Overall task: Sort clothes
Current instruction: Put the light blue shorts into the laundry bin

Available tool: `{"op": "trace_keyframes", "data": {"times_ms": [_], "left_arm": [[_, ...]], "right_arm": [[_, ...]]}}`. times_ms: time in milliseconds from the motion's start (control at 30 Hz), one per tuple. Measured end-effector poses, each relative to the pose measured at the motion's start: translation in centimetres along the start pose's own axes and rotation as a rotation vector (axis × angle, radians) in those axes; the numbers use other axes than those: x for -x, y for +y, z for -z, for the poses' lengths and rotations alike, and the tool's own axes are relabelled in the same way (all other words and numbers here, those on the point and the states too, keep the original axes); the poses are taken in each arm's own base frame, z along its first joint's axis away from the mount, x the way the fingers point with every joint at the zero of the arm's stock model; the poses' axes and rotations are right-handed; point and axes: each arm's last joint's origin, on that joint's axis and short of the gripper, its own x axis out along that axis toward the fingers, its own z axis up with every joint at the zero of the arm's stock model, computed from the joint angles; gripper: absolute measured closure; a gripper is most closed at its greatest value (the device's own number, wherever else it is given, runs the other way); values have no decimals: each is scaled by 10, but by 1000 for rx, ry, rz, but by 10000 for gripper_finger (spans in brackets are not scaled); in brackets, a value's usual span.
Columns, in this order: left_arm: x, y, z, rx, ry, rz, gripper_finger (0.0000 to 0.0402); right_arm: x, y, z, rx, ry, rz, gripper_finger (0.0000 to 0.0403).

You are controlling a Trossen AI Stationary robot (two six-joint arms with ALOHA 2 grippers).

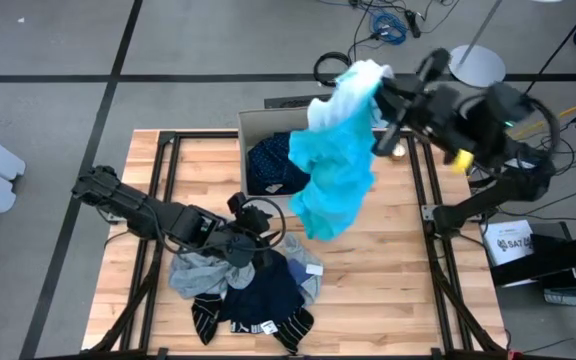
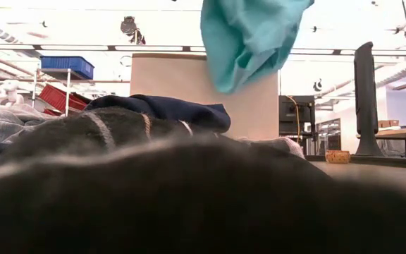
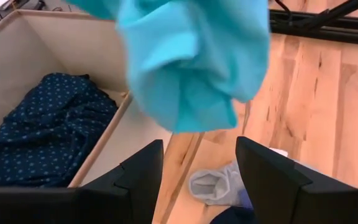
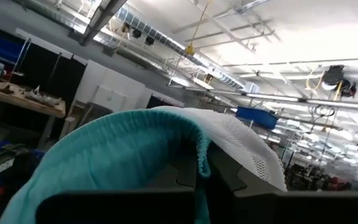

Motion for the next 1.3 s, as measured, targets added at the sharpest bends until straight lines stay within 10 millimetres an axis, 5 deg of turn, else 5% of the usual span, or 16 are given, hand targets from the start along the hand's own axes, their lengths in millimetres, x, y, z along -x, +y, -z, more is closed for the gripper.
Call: {"op": "trace_keyframes", "data": {"times_ms": [433,767,1033,1300], "left_arm": [[0,0,0,25,10,15,189],[0,0,0,51,12,14,189],[0,0,0,77,12,14,189],[-1,0,0,78,13,10,189]], "right_arm": [[-85,-37,82,-235,153,-134,402],[-112,-82,133,-439,189,-73,402],[-109,-100,134,-426,138,-168,403],[-103,-115,103,-398,-166,-334,403]]}}
